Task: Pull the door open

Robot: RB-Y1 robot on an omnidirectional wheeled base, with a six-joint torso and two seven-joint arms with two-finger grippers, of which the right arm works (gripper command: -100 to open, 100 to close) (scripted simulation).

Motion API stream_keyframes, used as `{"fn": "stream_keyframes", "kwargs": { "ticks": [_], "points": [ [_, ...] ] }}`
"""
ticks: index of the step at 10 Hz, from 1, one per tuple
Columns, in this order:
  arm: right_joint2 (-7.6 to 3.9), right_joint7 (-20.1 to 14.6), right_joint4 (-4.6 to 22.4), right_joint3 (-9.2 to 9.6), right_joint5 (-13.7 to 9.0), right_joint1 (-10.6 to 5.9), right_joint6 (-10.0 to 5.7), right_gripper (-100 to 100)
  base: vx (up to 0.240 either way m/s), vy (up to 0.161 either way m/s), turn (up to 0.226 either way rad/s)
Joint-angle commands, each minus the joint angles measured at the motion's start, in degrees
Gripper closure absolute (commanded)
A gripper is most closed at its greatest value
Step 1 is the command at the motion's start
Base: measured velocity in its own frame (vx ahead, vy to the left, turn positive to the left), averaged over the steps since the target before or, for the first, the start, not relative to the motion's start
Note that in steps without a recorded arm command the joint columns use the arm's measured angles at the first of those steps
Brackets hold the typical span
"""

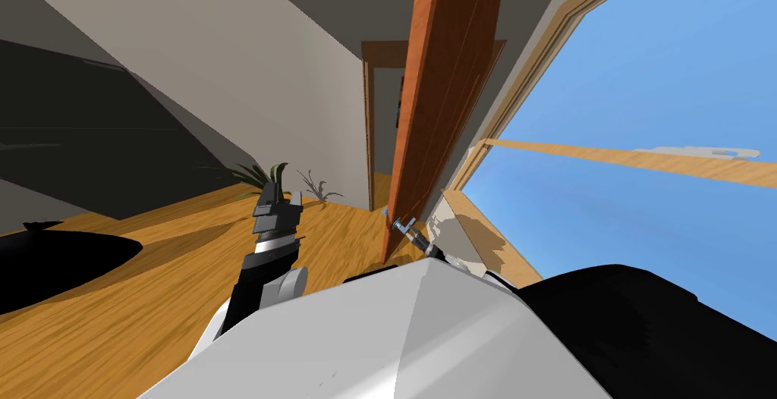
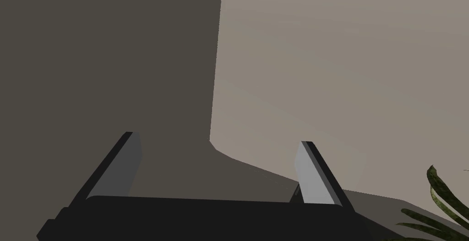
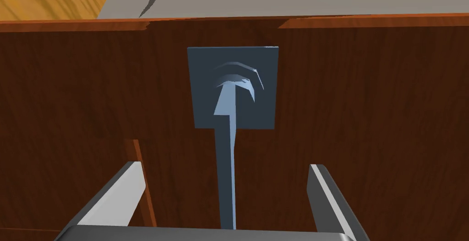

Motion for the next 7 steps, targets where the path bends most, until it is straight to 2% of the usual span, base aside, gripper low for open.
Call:
{"fn": "stream_keyframes", "kwargs": {
  "ticks": [1, 2, 3, 4, 5, 6, 7],
  "points": [
    [1.27, 0.17, 0.84, -0.61, 0.29, -1.64, 1.60, -100, -0.020, -0.037, 0.072],
    [1.85, 0.18, 0.94, -0.95, 0.44, -2.45, 2.54, -100, -0.030, -0.042, 0.104],
    [1.85, 0.18, 0.94, -0.95, 0.44, -2.45, 2.54, -100, -0.025, -0.029, 0.037],
    [2.79, 0.17, 1.07, -1.51, 0.68, -3.81, 4.04, -100, -0.031, -0.018, 0.146],
    [3.12, 0.16, 1.11, -1.70, 0.77, -4.31, 4.57, -100, -0.029, -0.024, 0.129],
    [2.96, 0.20, 1.62, -1.53, 0.69, -4.19, 3.95, -100, -0.011, -0.011, 0.021],
    [2.96, 0.20, 1.62, -1.53, 0.69, -4.19, 3.95, 100, 0.002, 0.002, -0.019]
  ]
}}
